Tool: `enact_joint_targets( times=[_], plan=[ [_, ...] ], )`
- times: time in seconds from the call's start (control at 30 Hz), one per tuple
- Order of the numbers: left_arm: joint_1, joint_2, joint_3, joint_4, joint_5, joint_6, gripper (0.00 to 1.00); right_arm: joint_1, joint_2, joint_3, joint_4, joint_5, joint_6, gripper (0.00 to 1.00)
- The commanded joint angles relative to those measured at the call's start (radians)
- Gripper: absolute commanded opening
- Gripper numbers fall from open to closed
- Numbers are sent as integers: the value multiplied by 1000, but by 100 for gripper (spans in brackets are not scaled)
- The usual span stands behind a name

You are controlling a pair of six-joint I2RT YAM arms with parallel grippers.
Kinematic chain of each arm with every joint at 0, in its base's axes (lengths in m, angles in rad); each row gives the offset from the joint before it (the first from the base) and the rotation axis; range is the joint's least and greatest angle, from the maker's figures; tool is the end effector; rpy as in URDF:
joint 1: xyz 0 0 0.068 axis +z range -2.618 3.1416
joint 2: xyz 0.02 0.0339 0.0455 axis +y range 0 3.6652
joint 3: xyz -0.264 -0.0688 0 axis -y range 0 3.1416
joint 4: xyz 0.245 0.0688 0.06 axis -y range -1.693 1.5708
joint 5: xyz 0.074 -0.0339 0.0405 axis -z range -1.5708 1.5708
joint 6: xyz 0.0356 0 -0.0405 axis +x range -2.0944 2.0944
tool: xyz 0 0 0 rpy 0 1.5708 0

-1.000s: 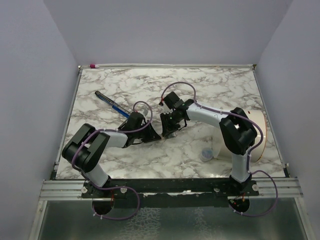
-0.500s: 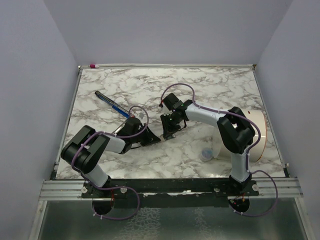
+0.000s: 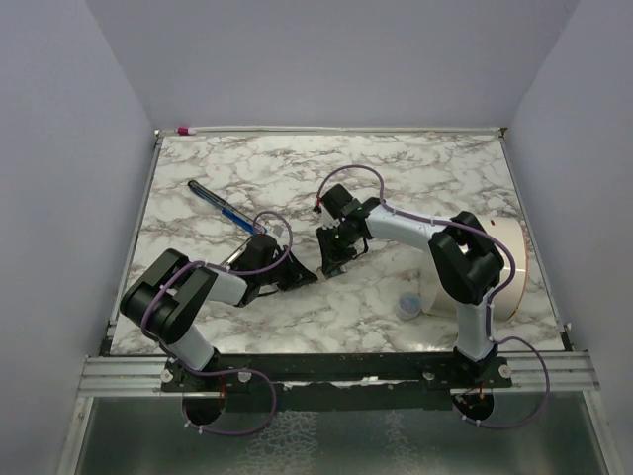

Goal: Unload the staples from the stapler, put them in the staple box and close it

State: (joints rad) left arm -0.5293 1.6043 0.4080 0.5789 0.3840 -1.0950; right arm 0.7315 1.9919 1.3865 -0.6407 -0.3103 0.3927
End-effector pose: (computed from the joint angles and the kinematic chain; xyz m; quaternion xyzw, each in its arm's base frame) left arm 0.2190 -0.1436 0.1093 -0.1593 0.8620 -0.4435 0.1868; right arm 0.2889 0.2739 0.1621 -0.1890 0.9568 0.2141 0.0538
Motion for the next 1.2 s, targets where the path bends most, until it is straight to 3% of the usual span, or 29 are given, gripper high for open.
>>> enact_joint_targets(
  times=[0.0,0.67,1.17],
  plan=[
    [-3,-14,-12,-2,-16,-2,0,12,10,38,-25,24,-21,16],
    [-6,-24,4,-30,-21,8,0,40,42,66,-69,66,-24,17],
    [-8,-33,1,-38,-30,10,0,60,45,106,-110,139,-11,2]
  ],
)
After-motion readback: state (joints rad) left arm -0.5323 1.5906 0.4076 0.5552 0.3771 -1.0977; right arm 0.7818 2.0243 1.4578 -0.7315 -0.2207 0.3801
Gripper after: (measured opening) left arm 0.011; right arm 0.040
